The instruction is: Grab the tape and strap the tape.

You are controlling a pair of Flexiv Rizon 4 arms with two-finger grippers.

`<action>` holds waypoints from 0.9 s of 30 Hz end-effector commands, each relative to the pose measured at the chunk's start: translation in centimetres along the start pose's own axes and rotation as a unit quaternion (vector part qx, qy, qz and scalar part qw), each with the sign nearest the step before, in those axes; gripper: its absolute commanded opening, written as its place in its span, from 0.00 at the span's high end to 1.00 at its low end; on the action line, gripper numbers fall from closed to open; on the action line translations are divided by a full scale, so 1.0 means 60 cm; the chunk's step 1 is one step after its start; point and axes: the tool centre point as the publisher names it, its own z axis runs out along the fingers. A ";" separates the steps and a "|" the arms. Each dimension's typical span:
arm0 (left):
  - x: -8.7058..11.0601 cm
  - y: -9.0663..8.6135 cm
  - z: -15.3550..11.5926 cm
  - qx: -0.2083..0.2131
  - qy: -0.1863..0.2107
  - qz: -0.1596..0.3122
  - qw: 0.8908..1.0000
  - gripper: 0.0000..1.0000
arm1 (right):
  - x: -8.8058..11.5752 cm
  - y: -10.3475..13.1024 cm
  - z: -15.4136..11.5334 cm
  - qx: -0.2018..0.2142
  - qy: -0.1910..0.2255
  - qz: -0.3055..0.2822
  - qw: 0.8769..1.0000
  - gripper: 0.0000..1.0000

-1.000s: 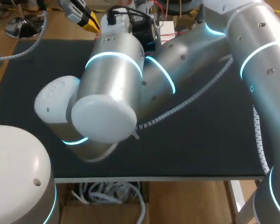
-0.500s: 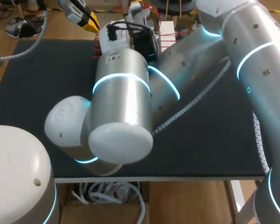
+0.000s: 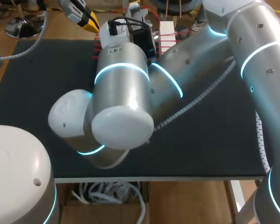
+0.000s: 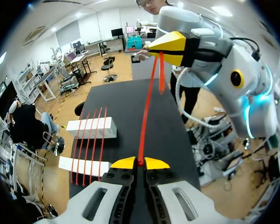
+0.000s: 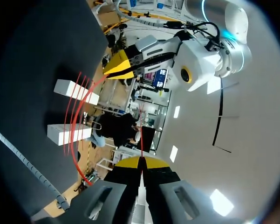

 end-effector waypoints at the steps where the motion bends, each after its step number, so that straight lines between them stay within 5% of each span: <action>1: -0.001 -0.001 -0.001 -0.002 0.001 0.000 1.000 1.00 | -0.001 -0.001 0.005 -0.004 0.002 -0.002 1.000 1.00; 27: -0.001 -0.001 -0.001 -0.002 0.001 0.000 1.000 1.00 | -0.026 -0.003 0.032 0.021 -0.013 0.089 0.996 1.00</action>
